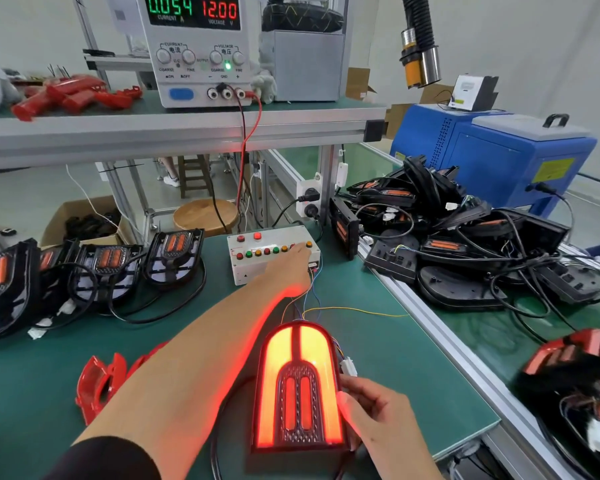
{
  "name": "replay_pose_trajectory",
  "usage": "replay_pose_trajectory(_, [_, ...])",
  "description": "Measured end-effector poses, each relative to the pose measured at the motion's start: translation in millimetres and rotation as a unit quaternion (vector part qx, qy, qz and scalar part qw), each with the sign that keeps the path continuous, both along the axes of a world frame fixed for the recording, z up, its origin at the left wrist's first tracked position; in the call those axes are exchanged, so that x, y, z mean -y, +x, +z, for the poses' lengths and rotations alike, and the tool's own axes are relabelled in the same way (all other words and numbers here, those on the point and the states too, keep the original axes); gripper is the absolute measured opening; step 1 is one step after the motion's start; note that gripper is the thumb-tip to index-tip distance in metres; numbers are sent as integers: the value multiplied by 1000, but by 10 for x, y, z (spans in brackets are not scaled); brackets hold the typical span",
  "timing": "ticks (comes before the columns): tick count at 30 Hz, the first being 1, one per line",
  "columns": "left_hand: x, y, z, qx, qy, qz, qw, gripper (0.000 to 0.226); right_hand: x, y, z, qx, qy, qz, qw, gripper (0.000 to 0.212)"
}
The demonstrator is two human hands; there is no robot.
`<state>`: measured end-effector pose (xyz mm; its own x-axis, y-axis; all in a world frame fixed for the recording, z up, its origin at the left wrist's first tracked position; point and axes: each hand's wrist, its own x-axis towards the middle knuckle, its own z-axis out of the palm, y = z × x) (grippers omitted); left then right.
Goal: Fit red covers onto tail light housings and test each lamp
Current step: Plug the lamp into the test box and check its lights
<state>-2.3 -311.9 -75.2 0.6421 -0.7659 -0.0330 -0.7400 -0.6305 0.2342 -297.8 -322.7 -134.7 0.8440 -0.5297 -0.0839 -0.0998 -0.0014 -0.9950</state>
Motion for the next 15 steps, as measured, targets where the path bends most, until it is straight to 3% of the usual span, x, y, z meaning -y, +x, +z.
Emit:
replay_pose_trajectory(5, [-6, 40, -28, -16, 4, -7, 1000, 48, 2, -7, 24, -8, -19, -7, 1000, 27])
replay_pose_trajectory(15, [-21, 96, -54, -13, 28, -7, 1000, 72, -28, -23, 51, 0, -3, 1, 1000, 23])
